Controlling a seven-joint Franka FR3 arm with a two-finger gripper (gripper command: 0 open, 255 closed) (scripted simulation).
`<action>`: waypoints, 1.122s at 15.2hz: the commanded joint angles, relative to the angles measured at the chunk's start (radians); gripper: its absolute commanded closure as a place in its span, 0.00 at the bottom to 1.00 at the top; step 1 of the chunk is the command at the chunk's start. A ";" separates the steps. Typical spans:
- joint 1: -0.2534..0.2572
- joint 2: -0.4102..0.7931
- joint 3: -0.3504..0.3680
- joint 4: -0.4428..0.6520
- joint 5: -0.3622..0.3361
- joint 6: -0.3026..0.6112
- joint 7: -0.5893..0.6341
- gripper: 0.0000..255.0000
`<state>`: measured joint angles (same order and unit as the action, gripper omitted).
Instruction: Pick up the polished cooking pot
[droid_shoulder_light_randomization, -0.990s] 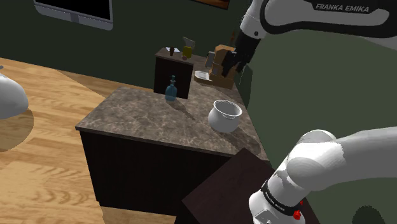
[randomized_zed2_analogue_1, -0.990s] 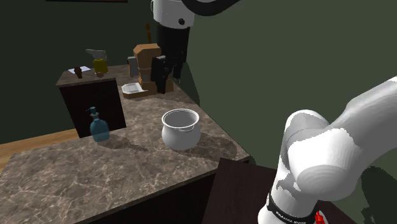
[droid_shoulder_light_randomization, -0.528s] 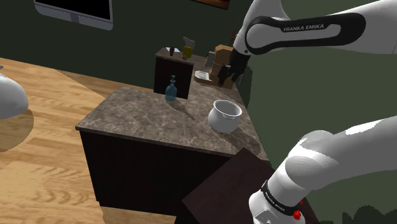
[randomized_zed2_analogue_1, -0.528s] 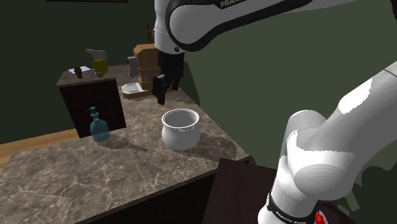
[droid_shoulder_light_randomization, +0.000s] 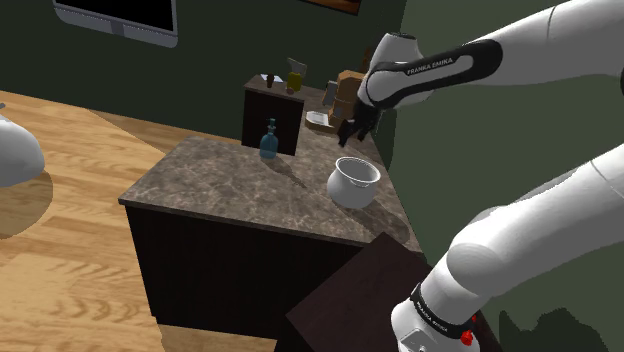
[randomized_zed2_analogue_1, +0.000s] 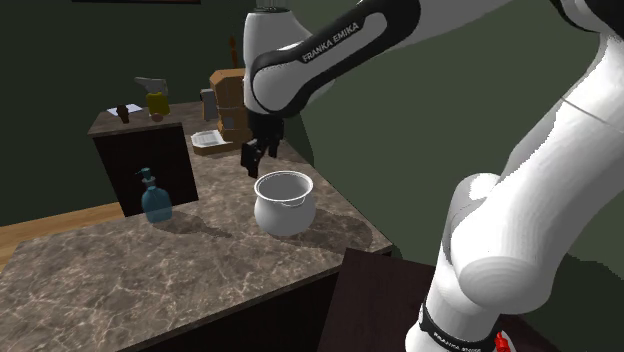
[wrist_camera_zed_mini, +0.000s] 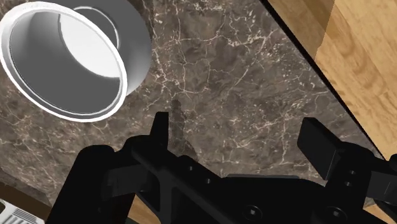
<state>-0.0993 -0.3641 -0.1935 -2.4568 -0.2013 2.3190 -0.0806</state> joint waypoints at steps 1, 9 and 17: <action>-0.008 0.066 -0.027 0.008 0.002 0.060 -0.023 0.00; -0.029 0.359 -0.110 0.110 0.095 0.248 -0.151 0.00; -0.112 0.668 -0.101 0.292 0.277 0.359 -0.325 0.00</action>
<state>-0.1981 0.2591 -0.3018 -2.1968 0.0517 2.6670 -0.3863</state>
